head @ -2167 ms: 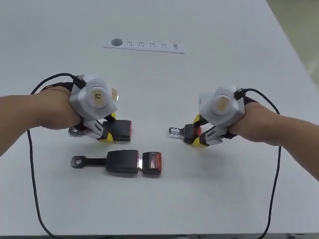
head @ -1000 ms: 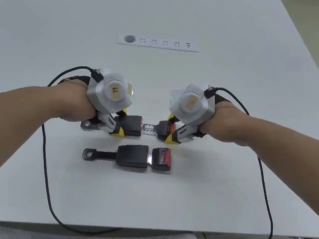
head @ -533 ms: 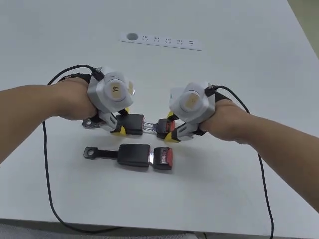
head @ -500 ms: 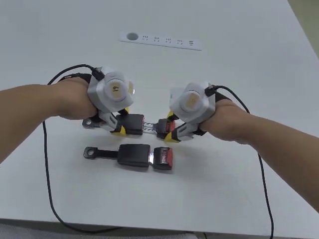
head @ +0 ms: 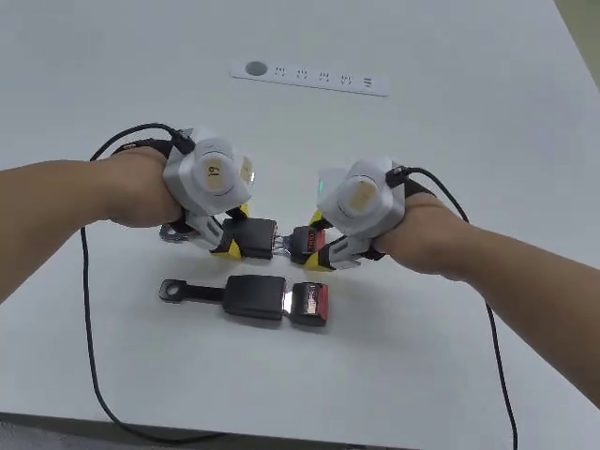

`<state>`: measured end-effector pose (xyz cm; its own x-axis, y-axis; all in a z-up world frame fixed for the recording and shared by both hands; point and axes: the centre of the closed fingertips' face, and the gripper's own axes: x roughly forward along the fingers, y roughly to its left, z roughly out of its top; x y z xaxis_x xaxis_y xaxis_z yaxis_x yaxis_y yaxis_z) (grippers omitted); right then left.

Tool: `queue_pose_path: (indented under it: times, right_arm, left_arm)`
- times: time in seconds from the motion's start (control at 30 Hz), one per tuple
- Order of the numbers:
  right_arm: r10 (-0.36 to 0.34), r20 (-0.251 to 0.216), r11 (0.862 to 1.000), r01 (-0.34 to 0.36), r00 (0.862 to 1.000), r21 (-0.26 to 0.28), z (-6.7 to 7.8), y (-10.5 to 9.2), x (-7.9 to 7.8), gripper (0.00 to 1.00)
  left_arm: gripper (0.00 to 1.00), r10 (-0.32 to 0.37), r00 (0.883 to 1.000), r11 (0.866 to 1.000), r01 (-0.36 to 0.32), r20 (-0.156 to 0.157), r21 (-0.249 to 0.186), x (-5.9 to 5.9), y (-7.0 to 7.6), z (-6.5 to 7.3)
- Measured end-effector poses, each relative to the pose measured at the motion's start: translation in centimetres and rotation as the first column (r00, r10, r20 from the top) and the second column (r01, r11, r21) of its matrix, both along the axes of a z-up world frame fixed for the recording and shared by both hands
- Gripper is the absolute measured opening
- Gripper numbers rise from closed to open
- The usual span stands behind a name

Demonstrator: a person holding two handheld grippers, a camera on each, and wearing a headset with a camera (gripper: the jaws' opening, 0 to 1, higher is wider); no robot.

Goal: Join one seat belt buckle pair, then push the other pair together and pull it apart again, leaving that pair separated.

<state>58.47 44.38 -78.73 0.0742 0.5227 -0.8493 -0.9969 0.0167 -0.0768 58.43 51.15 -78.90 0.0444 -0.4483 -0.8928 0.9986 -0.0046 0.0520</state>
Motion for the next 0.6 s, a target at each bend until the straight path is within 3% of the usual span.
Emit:
queue_pose_path:
  times: [0.3,0.6]
  right_arm:
    - [-0.017,-0.007,1.0,0.017,1.0,0.016,0.0,1.2,0.0,0.29]
    - [-0.023,-0.013,1.0,0.023,1.0,0.019,-0.2,2.0,0.2,0.28]
  left_arm:
    - [0.32,-0.031,0.999,0.999,0.031,-0.008,0.011,0.1,-0.2,0.0]
    - [0.31,0.004,1.0,1.0,-0.004,-0.005,-0.001,0.2,0.1,-0.1]
